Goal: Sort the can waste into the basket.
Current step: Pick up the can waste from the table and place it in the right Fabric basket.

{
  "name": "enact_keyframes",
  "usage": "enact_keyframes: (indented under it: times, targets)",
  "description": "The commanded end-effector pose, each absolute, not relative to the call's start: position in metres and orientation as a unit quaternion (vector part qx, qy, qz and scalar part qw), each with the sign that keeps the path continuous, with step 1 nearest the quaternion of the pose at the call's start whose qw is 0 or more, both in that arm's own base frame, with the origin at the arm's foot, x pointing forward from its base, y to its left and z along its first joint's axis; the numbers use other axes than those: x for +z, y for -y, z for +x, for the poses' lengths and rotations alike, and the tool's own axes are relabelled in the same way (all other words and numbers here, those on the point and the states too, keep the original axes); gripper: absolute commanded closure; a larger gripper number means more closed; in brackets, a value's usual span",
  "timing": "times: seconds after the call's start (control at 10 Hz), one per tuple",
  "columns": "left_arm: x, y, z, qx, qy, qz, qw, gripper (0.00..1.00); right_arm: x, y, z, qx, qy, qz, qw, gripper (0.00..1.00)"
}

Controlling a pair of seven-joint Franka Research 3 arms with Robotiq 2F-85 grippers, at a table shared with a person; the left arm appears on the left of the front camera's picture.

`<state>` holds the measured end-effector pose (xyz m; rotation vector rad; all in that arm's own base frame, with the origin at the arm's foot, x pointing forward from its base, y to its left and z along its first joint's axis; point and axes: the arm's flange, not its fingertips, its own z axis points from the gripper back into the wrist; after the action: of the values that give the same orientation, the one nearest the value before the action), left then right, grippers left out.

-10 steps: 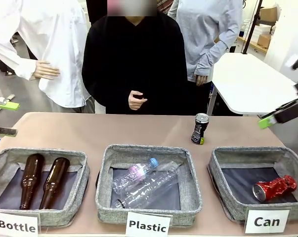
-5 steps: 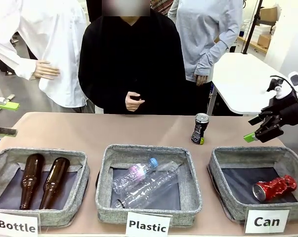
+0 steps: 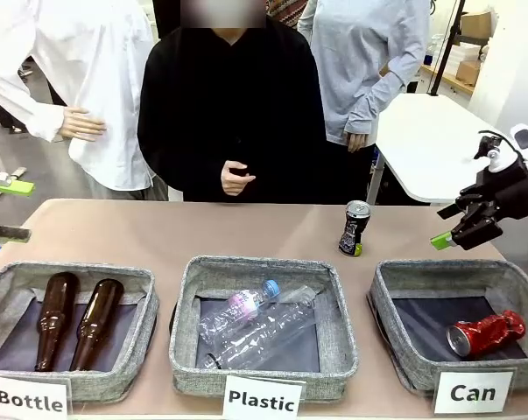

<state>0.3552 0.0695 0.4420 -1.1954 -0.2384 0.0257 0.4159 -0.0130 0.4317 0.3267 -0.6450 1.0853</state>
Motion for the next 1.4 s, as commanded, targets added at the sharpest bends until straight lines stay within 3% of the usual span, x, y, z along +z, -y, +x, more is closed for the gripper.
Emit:
enact_keyframes:
  times: [0.0, 0.3, 0.7, 1.3]
  targets:
    - [0.444, -0.071, 0.352, 0.011, 0.108, -0.564, 0.819, 0.00, 0.419, 0.030, 0.470, 0.568, 0.329, 0.223, 0.721, 0.00]
    - [0.444, -0.071, 0.352, 0.011, 0.108, -0.564, 0.819, 0.00, 0.375, 0.032, 0.540, 0.586, 0.326, 0.246, 0.700, 0.00]
    - [0.444, -0.071, 0.352, 0.011, 0.108, -0.564, 0.819, 0.00, 0.300, 0.014, 0.590, 0.614, 0.321, 0.274, 0.667, 0.00]
    - [0.444, -0.071, 0.352, 0.011, 0.108, -0.564, 0.819, 0.00, 0.258, -0.014, 0.618, 0.581, 0.312, 0.338, 0.671, 0.00]
